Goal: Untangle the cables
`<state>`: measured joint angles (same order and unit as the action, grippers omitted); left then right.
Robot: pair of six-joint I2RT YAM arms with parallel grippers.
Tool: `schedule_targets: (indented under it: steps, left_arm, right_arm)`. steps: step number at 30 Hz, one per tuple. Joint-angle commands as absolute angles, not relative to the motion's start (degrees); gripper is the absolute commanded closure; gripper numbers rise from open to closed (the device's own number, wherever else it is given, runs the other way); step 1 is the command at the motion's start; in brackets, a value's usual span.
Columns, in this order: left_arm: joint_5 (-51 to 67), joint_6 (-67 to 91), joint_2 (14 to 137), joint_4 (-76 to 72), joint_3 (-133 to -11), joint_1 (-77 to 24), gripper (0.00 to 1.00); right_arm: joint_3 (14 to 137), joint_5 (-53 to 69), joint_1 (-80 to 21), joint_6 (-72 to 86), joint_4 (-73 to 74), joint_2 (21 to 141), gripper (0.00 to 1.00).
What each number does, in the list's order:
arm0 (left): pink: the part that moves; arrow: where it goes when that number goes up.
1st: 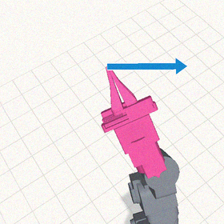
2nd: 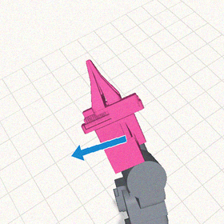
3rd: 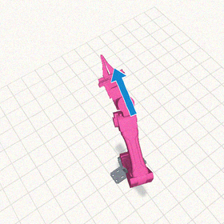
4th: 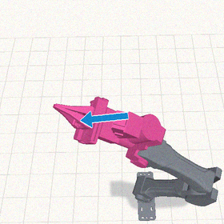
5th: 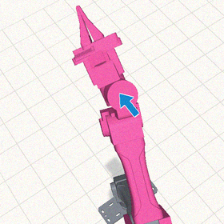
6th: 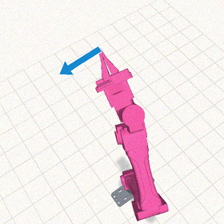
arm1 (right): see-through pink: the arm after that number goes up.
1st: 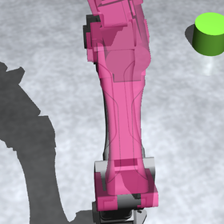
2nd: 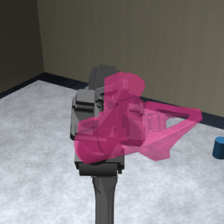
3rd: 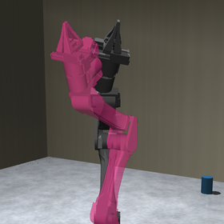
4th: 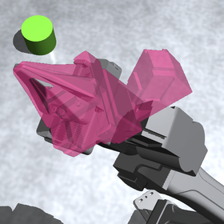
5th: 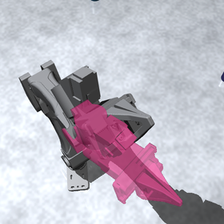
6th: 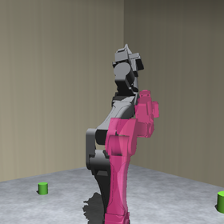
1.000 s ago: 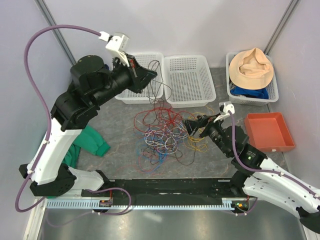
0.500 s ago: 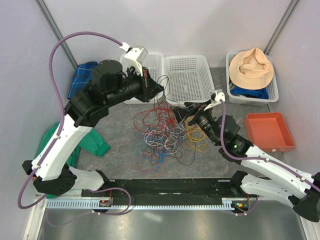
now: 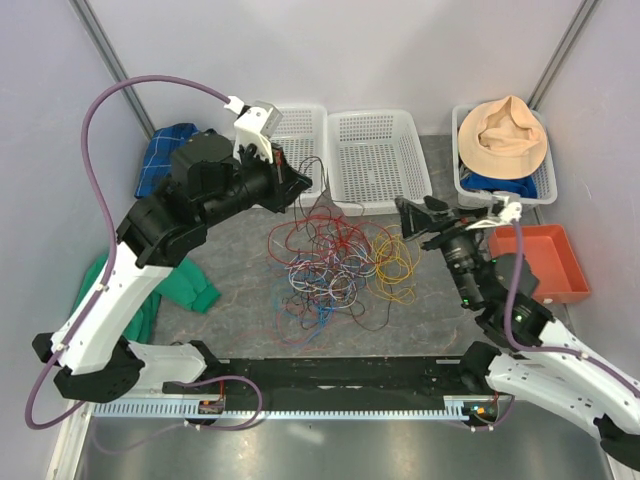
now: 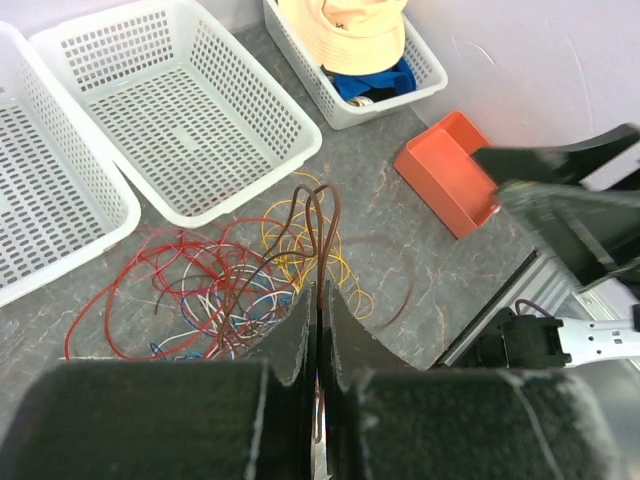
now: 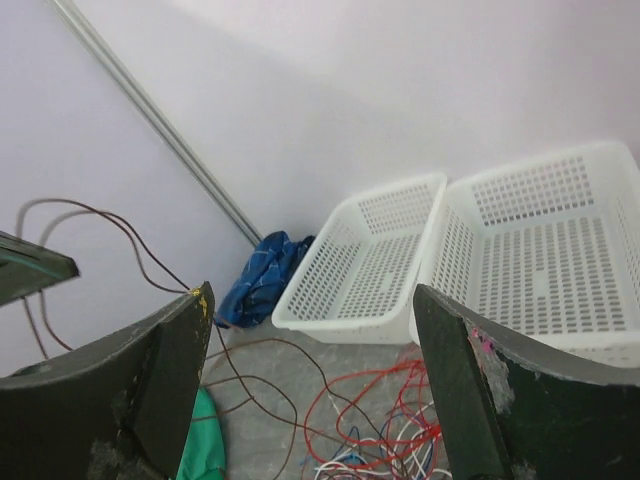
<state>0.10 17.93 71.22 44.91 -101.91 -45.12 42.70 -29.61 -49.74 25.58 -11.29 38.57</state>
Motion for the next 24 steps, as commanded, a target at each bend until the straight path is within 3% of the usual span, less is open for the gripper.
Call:
schedule_targets:
  steps: [1,11,16,24]
  left_arm:
    - [-0.18,15.64,70.84,44.03,-100.11,-45.35,0.98]
    - [7.99,16.52,72.16,42.63,-98.96,-45.44,0.98]
    - [9.05,16.61,72.33,42.19,-98.96,-45.7,0.98]
    - [9.76,16.79,72.33,42.01,-98.79,-46.05,0.98]
  right_arm:
    - [46.92,-27.99,-49.83,19.87,-8.79,37.52,0.11]
    - [54.31,-11.97,-49.83,21.0,-12.91,51.75,0.15]
    - [56.07,-8.79,-49.83,21.8,-14.77,57.38,0.26]
    - [56.78,-8.87,-49.83,21.71,-17.93,62.49,0.33]
